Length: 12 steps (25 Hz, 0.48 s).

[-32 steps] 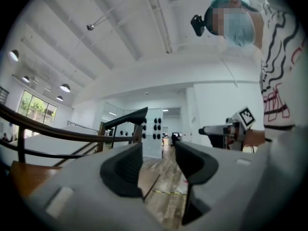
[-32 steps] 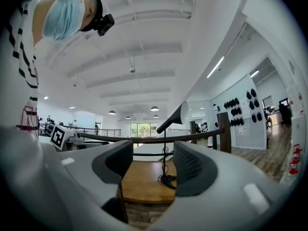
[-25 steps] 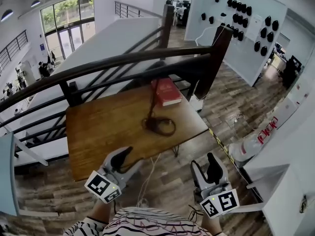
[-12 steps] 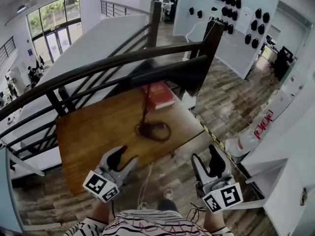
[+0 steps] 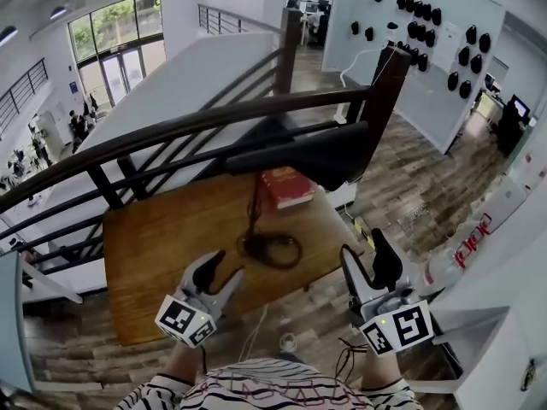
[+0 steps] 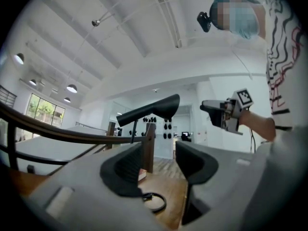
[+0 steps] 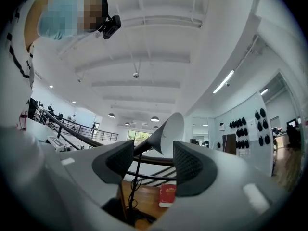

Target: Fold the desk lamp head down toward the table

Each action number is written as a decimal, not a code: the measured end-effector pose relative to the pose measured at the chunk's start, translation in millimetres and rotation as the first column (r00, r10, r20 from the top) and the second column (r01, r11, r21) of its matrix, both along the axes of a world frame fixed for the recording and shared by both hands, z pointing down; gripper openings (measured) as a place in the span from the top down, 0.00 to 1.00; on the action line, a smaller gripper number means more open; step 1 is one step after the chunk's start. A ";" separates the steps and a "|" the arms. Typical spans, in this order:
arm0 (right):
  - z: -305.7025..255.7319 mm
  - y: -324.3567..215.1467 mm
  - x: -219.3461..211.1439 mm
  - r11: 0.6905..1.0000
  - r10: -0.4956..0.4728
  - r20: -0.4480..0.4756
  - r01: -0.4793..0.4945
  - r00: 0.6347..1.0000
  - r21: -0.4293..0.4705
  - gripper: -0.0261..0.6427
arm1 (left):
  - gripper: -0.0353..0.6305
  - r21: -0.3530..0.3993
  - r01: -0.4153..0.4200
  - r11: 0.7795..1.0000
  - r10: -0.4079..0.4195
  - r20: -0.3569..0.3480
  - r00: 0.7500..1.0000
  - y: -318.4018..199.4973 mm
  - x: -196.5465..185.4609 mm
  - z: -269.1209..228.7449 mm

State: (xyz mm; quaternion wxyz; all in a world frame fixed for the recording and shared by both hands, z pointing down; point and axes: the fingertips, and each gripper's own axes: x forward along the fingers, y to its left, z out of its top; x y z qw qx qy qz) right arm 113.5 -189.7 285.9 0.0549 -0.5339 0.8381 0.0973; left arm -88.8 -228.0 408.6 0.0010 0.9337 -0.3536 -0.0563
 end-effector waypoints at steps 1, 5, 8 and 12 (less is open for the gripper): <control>-6.0 -9.7 4.5 1.000 -0.014 -0.003 0.014 1.000 0.010 0.60 | 0.63 -0.001 0.010 1.000 -0.010 0.002 1.000 -7.5 5.8 -0.1; -33.2 -41.2 17.4 0.995 -0.059 -0.051 0.063 0.997 0.079 0.60 | 0.63 -0.024 0.044 0.999 -0.044 0.011 0.999 -29.1 25.6 6.6; -55.9 -64.3 26.6 0.987 -0.079 -0.090 0.091 0.993 0.135 0.60 | 0.63 -0.029 0.065 0.997 -0.065 0.023 0.998 -43.0 36.0 14.1; -84.5 -93.3 37.8 0.974 -0.106 -0.131 0.129 0.986 0.184 0.60 | 0.63 -0.029 0.093 0.995 -0.092 0.035 0.995 -60.3 49.1 20.7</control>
